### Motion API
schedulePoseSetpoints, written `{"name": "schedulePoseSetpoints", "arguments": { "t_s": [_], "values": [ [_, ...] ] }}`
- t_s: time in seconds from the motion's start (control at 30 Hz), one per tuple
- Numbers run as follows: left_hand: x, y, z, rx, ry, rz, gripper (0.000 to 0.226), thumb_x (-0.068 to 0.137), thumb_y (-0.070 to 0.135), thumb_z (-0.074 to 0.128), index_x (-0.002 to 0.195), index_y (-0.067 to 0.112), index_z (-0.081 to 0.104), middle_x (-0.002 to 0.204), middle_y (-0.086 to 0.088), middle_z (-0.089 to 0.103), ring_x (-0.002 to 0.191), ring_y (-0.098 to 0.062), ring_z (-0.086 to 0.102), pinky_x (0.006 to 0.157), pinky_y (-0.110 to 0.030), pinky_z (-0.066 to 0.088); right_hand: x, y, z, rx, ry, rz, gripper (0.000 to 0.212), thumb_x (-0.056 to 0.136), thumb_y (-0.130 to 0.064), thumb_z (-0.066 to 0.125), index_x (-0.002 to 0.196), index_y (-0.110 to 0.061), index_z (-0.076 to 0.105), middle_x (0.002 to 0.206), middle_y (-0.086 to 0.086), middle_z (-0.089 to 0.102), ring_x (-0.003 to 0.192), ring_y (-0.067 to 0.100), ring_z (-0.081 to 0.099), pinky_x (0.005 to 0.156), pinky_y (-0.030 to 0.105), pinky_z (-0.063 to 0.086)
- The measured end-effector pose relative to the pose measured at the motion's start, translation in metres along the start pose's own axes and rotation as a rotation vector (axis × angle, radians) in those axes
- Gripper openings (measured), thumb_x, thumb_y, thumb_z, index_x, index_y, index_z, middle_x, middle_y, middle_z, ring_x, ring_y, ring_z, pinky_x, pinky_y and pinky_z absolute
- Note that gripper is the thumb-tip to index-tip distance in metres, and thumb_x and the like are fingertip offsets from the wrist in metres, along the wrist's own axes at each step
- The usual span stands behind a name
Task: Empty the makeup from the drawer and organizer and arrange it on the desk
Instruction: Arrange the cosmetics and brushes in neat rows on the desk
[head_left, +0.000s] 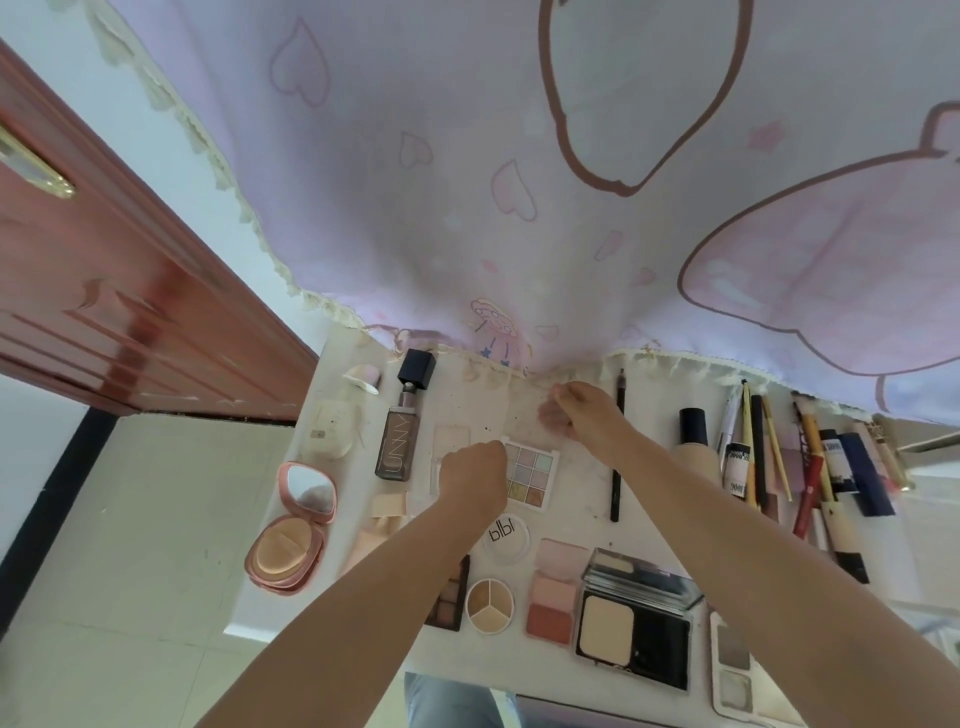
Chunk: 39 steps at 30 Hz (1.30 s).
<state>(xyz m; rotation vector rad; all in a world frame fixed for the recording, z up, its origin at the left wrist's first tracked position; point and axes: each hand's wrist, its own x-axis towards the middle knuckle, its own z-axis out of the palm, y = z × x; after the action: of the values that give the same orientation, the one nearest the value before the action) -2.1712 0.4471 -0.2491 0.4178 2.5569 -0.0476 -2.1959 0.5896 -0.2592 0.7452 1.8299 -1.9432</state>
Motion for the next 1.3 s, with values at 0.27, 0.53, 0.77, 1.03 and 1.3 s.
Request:
{"name": "schedulePoseSetpoints", "arguments": {
  "t_s": [0.27, 0.53, 0.77, 1.03, 1.3],
  "values": [
    [-0.004, 0.005, 0.001, 0.054, 0.013, -0.013, 0.023, 0.091, 0.007, 0.046, 0.114, 0.006, 0.046, 0.113, -0.008, 0.06, 0.105, -0.025, 0.057, 0.09, -0.03, 0.038, 0.0, -0.015, 0.004, -0.6, -0.033, -0.148, 0.04, 0.097, -0.01, 0.025, 0.136, -0.007, 0.032, 0.131, 0.014, 0.044, 0.112, 0.026, 0.047, 0.085, 0.026, 0.037],
    [-0.006, 0.011, 0.003, 0.016, 0.033, -0.047, 0.024, 0.089, 0.003, 0.044, 0.112, 0.006, 0.049, 0.112, -0.009, 0.061, 0.104, -0.026, 0.058, 0.083, -0.029, 0.037, -0.019, -0.005, -0.027, -0.914, 0.032, -0.26, 0.041, 0.094, -0.004, 0.034, 0.135, 0.0, 0.036, 0.141, 0.016, 0.037, 0.13, 0.028, 0.035, 0.1, 0.024, 0.027],
    [-0.011, 0.01, 0.003, -0.017, 0.038, -0.048, 0.02, 0.091, 0.009, 0.044, 0.11, 0.007, 0.049, 0.11, -0.007, 0.061, 0.101, -0.025, 0.058, 0.077, -0.029, 0.034, -0.026, 0.018, -0.042, -1.026, 0.223, -0.027, 0.034, 0.087, -0.007, 0.049, 0.118, 0.002, 0.038, 0.085, 0.011, 0.05, 0.072, 0.024, 0.052, 0.056, 0.03, 0.04],
    [-0.021, 0.01, -0.02, -0.208, 0.128, 0.043, 0.04, 0.096, 0.034, 0.038, 0.124, 0.007, 0.048, 0.122, -0.008, 0.057, 0.114, -0.024, 0.052, 0.095, -0.032, 0.039, -0.055, -0.001, -0.054, -0.122, 0.203, 0.11, 0.005, 0.083, 0.004, 0.055, 0.087, 0.0, 0.054, 0.061, 0.011, 0.053, 0.047, 0.015, 0.053, 0.041, 0.017, 0.046],
    [-0.031, 0.029, -0.048, -0.388, 0.142, 0.281, 0.034, 0.092, 0.03, 0.05, 0.121, 0.013, 0.058, 0.116, -0.002, 0.064, 0.105, -0.014, 0.056, 0.086, -0.019, 0.039, -0.088, -0.023, -0.059, 0.187, 0.064, 0.042, 0.012, 0.083, 0.005, 0.057, 0.073, -0.001, 0.058, 0.045, 0.004, 0.063, 0.039, 0.007, 0.06, 0.036, 0.013, 0.045]
  ]
}}
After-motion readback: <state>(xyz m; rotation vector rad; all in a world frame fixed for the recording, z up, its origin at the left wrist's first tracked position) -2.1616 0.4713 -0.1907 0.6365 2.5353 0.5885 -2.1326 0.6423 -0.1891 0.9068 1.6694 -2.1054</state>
